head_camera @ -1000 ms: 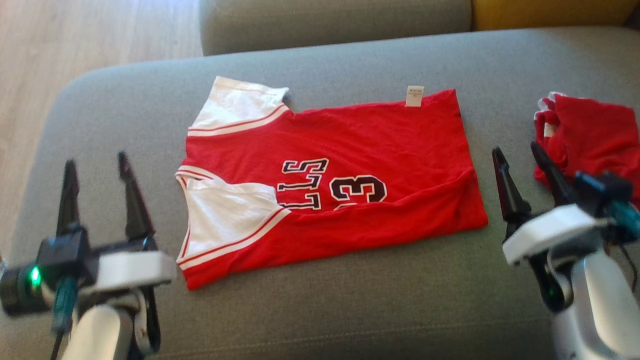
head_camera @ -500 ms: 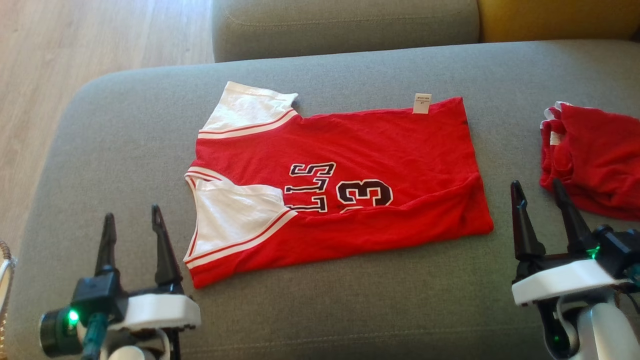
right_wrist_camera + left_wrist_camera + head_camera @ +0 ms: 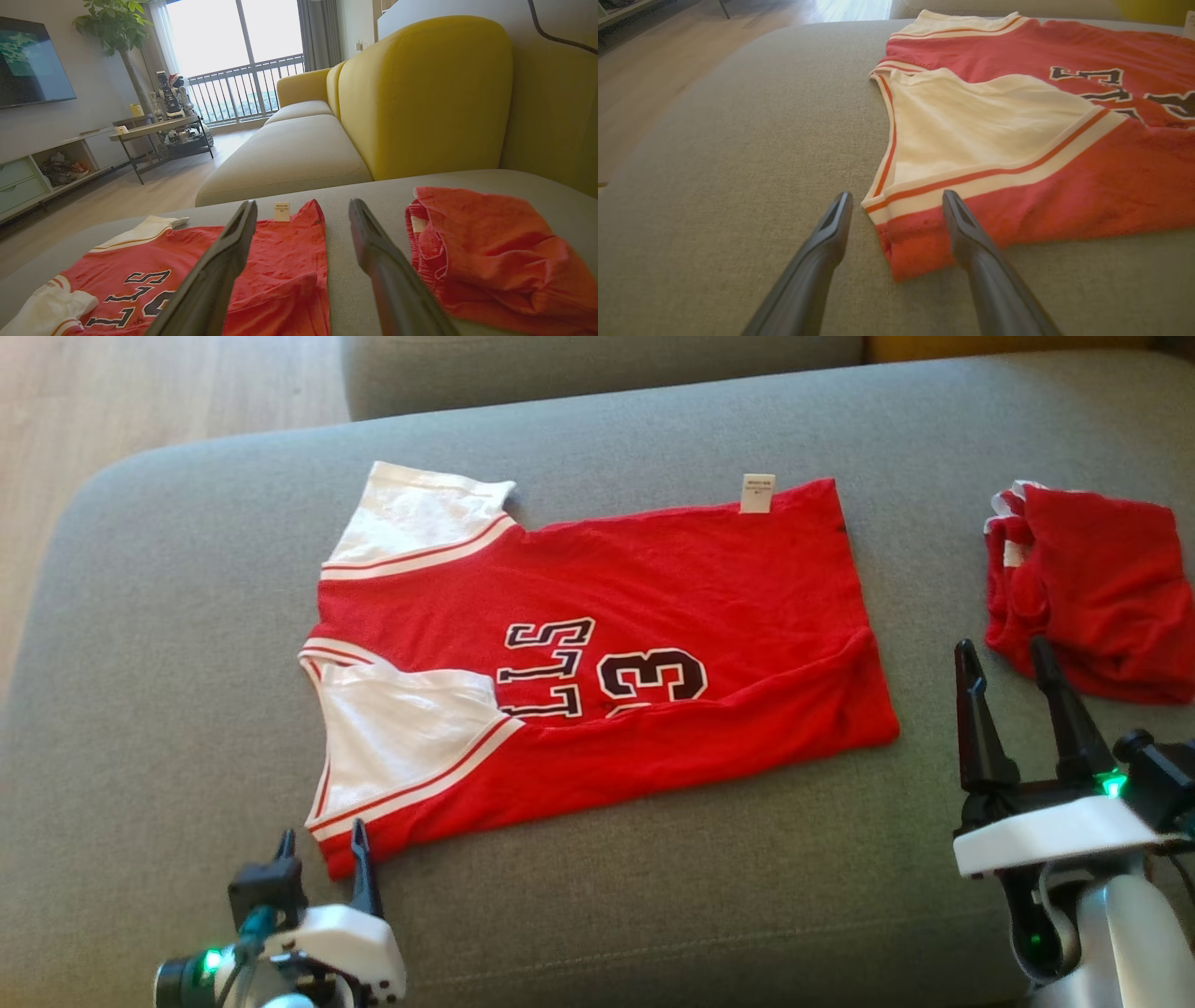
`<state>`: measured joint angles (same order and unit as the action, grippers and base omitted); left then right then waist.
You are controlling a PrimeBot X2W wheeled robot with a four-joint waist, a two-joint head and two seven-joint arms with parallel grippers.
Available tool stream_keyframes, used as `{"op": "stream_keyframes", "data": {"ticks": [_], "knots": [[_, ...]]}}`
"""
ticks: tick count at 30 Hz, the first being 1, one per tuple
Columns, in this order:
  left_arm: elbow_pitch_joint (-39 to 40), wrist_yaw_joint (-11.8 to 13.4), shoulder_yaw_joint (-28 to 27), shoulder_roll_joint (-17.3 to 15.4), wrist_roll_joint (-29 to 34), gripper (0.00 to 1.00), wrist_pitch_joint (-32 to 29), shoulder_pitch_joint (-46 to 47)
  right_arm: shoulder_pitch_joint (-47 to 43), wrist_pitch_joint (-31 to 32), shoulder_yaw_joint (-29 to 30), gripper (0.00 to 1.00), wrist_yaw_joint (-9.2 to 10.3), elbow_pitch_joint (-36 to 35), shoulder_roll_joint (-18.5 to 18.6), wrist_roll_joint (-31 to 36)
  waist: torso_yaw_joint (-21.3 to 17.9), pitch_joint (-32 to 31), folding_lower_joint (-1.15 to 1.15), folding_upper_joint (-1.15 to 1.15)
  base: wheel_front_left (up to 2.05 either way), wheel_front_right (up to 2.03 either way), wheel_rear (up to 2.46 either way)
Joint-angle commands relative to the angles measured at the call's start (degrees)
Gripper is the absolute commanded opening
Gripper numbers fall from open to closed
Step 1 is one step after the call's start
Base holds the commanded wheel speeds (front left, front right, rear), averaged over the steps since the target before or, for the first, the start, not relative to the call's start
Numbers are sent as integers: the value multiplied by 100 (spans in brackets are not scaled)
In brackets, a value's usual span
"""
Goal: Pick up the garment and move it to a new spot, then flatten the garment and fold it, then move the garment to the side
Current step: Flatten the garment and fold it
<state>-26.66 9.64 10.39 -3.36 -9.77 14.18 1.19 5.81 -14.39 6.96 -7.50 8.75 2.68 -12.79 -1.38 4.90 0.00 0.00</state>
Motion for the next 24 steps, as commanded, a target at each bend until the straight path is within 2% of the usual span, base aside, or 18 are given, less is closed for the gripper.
{"op": "stream_keyframes", "data": {"ticks": [1, 5, 15, 16, 17, 21, 24], "knots": [[-51, 91, -209, -21, -39, 100, 41, 366, 266, -57, -124, 100, 1, -197, 21, -42, -68, 60, 0, 0, 0, 0, 0], [-512, 215, -304, -49, -59, 100, 51, 607, 303, -59, -122, 100, 1, -225, 21, -56, -150, 145, 0, 0, 0, 0, 0], [-1445, 106, -268, -95, -142, 100, 35, 1048, 368, -60, -112, 100, 1, -272, 21, -98, -258, 283, 0, 0, 0, 0, 0], [-1609, 34, -227, -98, -156, 47, 13, 1128, 378, -60, -108, 100, 1, -275, 21, -92, -262, 293, 0, 0, 0, 0, 0], [-1688, -3, -198, -99, -154, 0, 0, 1164, 381, -60, -104, 100, 1, -275, 21, -88, -261, 296, 0, 0, 0, 0, 0], [-1852, -62, -145, -94, -160, 0, 10, 1245, 384, -61, -80, 100, 1, -261, 21, -73, -243, 291, 0, 0, 0, 0, 0], [-1783, -4, -178, -104, -158, 0, 54, 1258, 370, -61, -76, 100, 1, -158, 20, -88, -209, 259, 0, 0, 0, 0, 0]]}}
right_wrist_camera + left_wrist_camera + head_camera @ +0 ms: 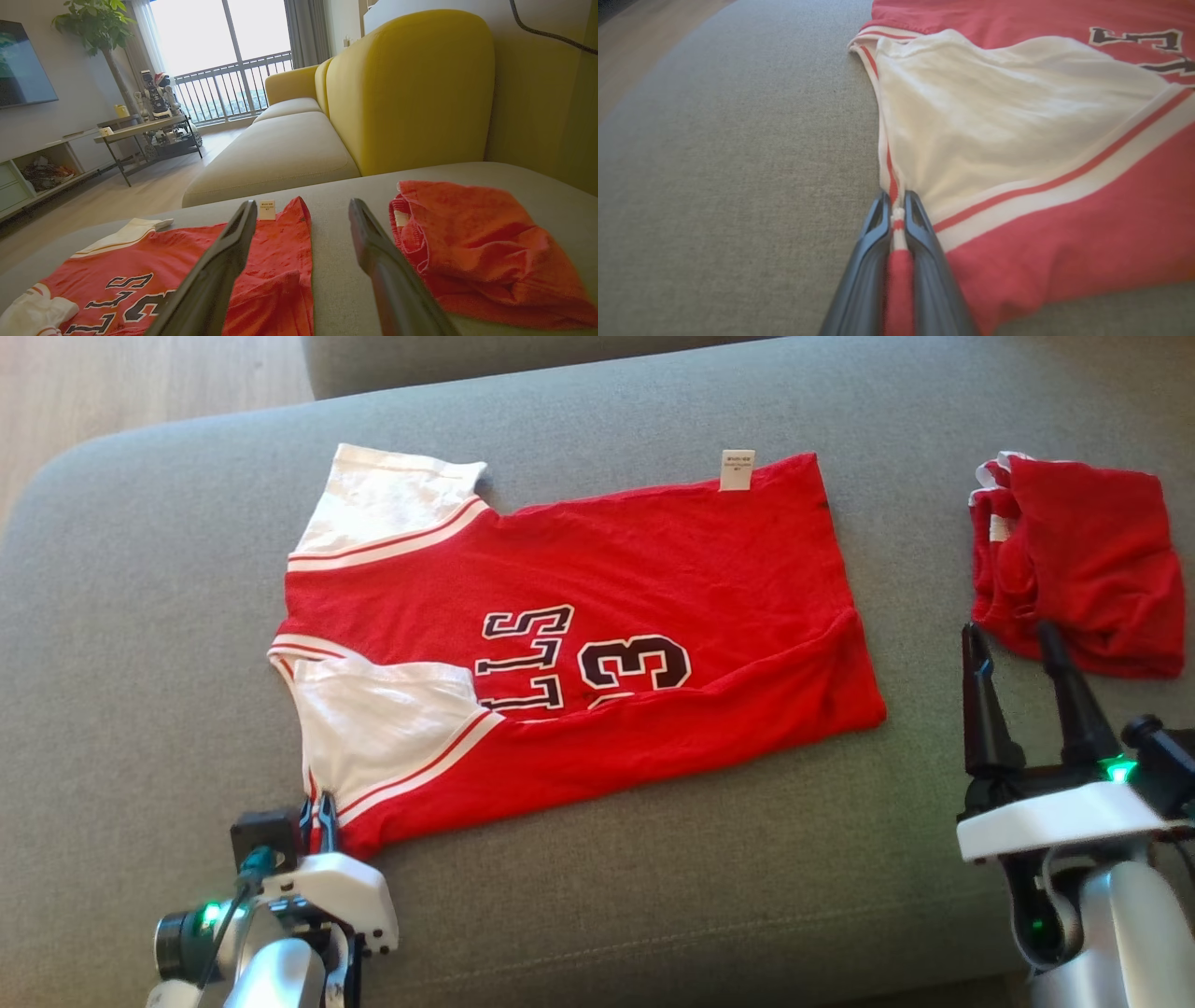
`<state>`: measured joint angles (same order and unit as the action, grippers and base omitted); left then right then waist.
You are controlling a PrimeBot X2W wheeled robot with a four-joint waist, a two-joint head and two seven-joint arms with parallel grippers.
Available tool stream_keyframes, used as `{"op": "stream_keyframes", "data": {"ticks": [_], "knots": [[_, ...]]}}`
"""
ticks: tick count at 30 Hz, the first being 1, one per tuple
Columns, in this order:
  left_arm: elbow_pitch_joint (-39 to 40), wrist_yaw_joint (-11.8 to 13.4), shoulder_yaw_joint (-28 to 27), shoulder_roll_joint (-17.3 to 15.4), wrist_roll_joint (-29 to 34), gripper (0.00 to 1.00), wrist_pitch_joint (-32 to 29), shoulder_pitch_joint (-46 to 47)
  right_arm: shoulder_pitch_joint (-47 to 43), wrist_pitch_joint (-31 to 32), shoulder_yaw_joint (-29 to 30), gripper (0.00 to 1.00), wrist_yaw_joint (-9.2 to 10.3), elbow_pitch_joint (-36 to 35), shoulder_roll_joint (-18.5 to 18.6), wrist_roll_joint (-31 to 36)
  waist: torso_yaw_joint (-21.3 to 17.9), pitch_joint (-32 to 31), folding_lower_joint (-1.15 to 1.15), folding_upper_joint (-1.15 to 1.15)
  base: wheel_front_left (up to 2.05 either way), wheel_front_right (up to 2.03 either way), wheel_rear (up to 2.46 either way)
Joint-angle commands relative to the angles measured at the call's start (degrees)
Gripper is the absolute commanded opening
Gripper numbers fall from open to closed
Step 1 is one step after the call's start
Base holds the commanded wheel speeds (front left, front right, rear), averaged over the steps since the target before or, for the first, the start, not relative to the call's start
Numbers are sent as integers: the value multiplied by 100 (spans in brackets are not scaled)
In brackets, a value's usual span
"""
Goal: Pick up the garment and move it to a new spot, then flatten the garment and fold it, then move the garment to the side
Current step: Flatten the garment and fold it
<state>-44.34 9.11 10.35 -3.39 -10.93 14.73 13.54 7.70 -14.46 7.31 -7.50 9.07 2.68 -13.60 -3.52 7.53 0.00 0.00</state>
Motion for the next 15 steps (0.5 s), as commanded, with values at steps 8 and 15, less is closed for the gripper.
{"op": "stream_keyframes", "data": {"ticks": [8, 15], "knots": [[1296, 319, -240, -290, 339, 0, 25, -227, 115, 368, -185, 100, 1, 633, 20, -418, 120, -131, 0, 0, 0, 0, 0], [1957, 353, -65, -337, 601, 0, 26, -561, 379, 696, -174, 100, 1, 1771, 20, -1273, 180, -241, 0, 0, 0, 0, 0]]}}
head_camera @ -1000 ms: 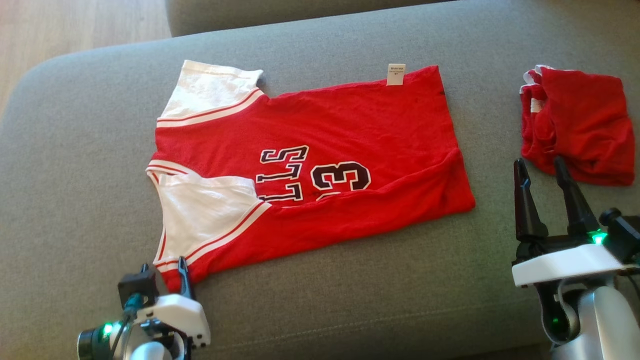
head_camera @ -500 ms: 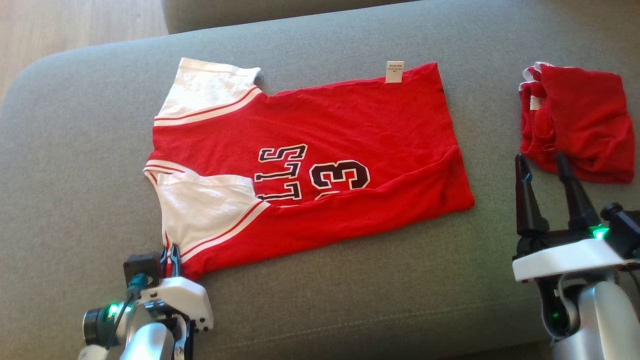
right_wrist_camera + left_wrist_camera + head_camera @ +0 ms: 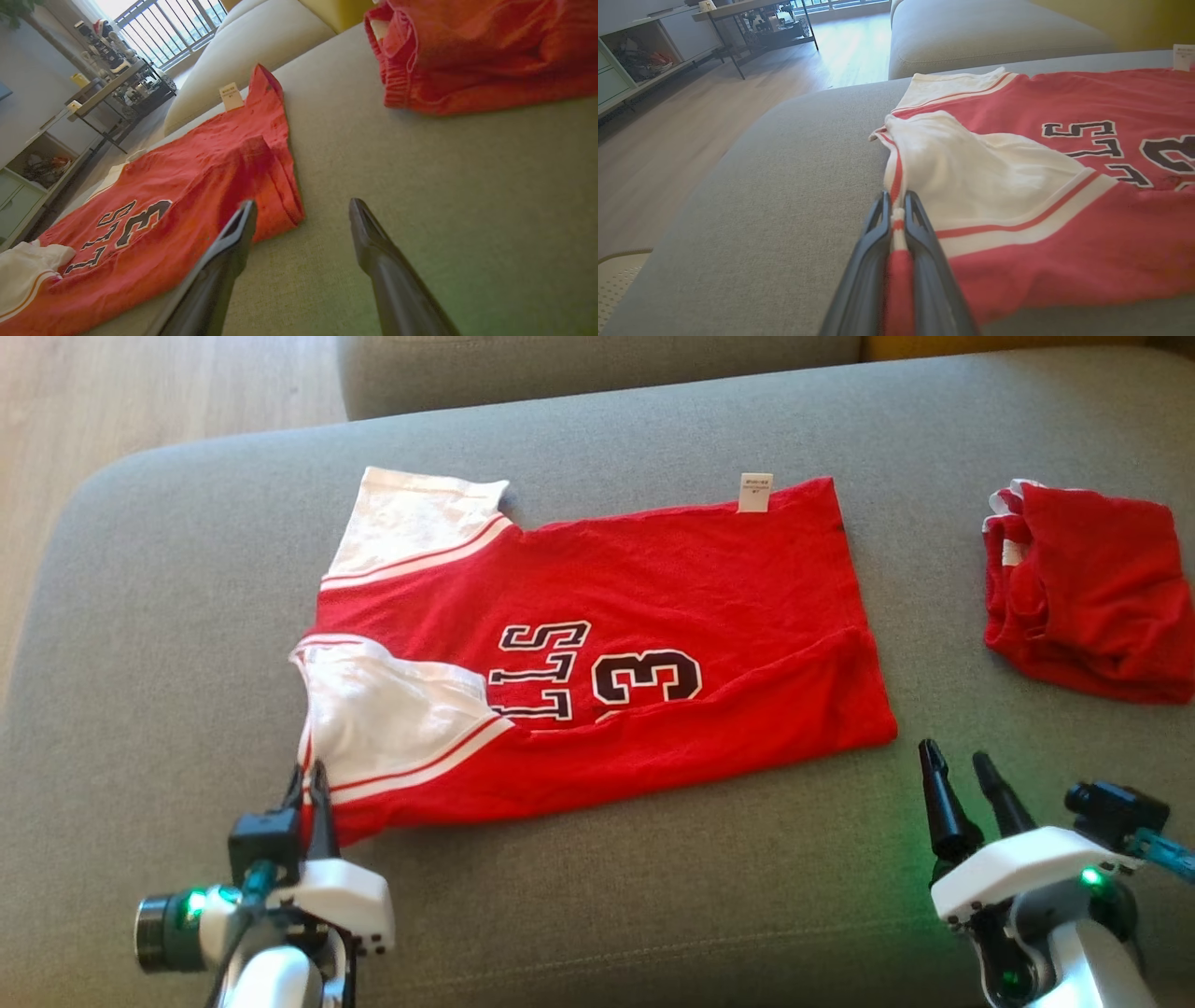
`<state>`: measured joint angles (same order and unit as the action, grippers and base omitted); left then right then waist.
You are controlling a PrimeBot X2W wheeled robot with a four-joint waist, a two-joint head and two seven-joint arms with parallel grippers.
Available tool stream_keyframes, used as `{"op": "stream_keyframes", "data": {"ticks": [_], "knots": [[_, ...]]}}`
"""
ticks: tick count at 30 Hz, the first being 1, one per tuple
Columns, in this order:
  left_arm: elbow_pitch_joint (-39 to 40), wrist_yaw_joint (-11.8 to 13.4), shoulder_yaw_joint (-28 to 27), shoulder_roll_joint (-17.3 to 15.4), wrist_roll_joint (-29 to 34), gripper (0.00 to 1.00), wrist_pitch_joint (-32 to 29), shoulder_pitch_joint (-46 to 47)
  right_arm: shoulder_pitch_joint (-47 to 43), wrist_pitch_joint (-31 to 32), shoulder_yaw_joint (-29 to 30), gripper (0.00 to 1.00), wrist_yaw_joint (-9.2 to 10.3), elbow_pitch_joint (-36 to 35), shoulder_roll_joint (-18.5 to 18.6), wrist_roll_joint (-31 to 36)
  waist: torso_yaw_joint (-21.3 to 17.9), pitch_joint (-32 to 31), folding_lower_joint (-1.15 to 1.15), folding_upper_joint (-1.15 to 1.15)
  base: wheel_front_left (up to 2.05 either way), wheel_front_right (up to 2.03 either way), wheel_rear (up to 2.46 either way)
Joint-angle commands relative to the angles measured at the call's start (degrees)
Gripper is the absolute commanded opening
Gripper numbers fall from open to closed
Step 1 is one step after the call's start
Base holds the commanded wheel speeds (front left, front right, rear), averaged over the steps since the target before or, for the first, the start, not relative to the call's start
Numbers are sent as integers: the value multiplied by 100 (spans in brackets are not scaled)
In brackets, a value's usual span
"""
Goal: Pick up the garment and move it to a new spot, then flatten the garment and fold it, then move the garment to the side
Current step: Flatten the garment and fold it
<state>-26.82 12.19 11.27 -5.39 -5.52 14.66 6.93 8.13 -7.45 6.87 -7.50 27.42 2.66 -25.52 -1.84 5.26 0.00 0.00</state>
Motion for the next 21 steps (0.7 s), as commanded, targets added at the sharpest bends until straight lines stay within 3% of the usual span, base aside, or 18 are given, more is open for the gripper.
{"op": "stream_keyframes", "data": {"ticks": [1, 13, 21], "knots": [[241, 41, -126, -136, 81, 0, 33, 71, 425, 3, -127, 100, 1, 138, 21, -196, 22, -21, 0, 0, 0, 0, 0], [403, 49, 134, -64, 150, 0, 33, 1, 1741, -107, -592, 100, 1, 2568, 21, -1460, 208, 48, 0, 0, 0, 0, 0], [413, 79, 193, -72, 138, 0, 30, 45, 2233, -416, -1353, 100, 1, 3280, 21, -2100, 301, 126, 0, 0, 0, 0, 0]]}}
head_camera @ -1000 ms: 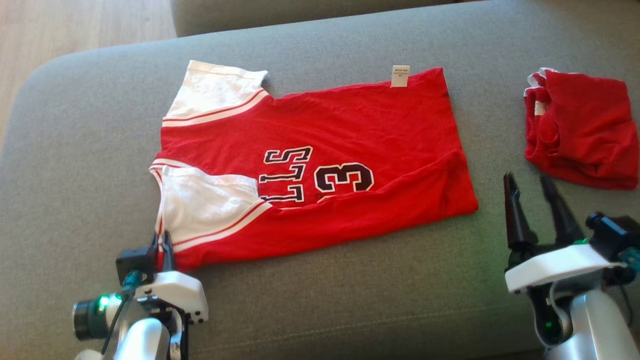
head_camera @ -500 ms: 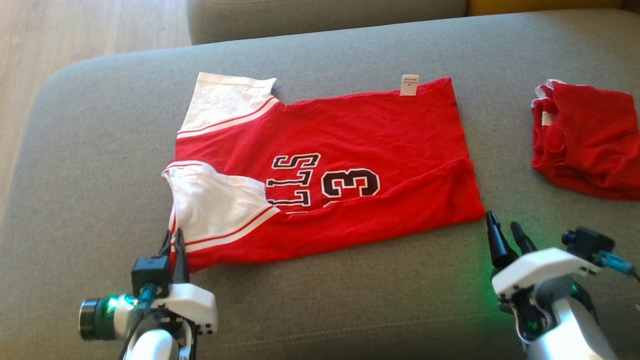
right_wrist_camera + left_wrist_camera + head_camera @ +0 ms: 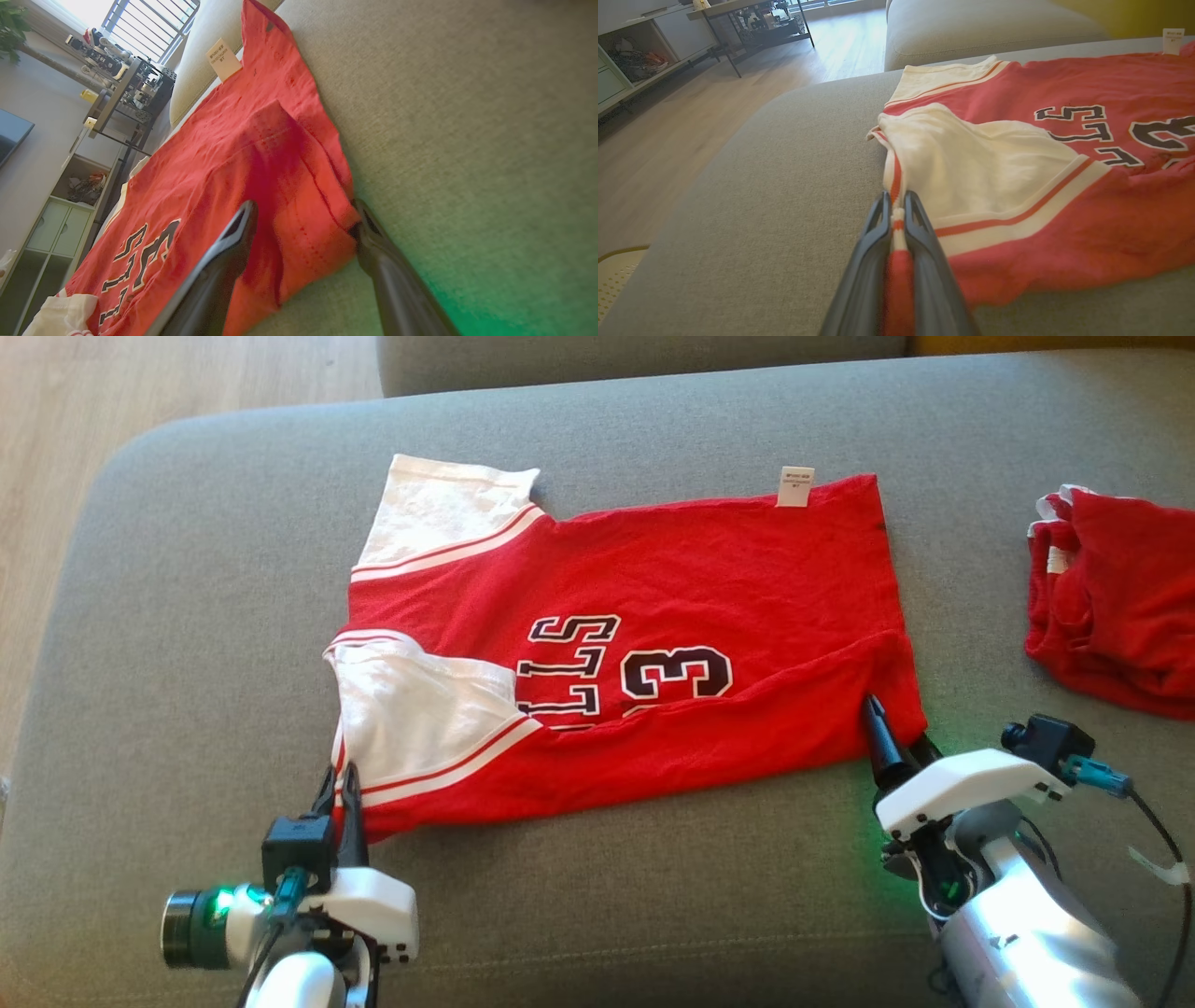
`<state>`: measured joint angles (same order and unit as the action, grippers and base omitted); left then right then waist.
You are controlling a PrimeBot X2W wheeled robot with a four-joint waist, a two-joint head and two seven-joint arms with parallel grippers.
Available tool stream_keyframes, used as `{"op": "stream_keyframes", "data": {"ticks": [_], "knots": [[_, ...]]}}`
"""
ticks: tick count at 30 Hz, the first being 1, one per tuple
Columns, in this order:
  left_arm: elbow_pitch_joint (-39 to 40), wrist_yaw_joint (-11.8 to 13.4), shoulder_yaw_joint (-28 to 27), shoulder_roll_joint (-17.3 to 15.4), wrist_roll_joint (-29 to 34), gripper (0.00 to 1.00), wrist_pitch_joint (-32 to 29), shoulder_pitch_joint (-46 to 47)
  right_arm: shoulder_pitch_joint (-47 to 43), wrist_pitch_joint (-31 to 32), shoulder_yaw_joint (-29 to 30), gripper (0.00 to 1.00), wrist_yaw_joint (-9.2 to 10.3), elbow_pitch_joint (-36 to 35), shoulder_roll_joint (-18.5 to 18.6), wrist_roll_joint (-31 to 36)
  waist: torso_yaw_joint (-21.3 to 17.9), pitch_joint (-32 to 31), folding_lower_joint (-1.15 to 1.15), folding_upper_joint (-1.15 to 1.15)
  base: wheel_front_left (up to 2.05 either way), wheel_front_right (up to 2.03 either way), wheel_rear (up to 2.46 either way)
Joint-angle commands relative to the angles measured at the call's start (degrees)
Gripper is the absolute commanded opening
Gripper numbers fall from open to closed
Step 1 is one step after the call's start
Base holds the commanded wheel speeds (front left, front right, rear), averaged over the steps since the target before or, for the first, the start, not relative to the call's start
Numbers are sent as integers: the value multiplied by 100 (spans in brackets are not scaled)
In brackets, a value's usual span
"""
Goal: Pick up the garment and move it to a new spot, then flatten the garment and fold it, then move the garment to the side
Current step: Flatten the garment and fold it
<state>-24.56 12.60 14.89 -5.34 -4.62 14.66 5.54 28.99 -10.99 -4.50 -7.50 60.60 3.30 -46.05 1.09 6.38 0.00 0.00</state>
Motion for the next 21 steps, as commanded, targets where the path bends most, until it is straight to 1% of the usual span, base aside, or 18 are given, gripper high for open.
{"op": "stream_keyframes", "data": {"ticks": [1, 4, 5, 6, 7, 14, 21], "knots": [[185, 43, -164, -78, 45, 0, 25, 190, 191, -113, -287, 100, 1, 17, -42, -86, 15, 19, 0, 0, 0, 0, 0], [179, 52, -155, -84, 38, 0, 14, 197, 271, -216, -413, 100, 1, 129, -42, -88, 22, 20, 0, 0, 0, 0, 0], [176, 59, -153, -91, 36, 0, 9, 197, 302, -251, -455, 57, 1, 181, -42, -104, 22, 17, 0, 0, 0, 0, 0], [174, 66, -153, -100, 32, 0, 3, 195, 328, -278, -487, 19, 1, 226, -42, -130, 19, 11, 0, 0, 0, 0, 0], [169, 75, -154, -113, 30, 0, -4, 191, 349, -305, -507, 0, 1, 268, -42, -148, 13, 4, 0, 0, 0, 0, 0], [137, 108, -147, -203, 14, 0, -49, 133, 332, -394, -434, 0, 1, 442, -42, -145, -79, -120, 0, 0, 0, 0, 0], [220, 124, -124, -319, -10, 0, -167, -72, 23, -399, -1, 0, 1, 186, -42, 114, -236, -315, 0, 0, 0, 0, 0]]}}
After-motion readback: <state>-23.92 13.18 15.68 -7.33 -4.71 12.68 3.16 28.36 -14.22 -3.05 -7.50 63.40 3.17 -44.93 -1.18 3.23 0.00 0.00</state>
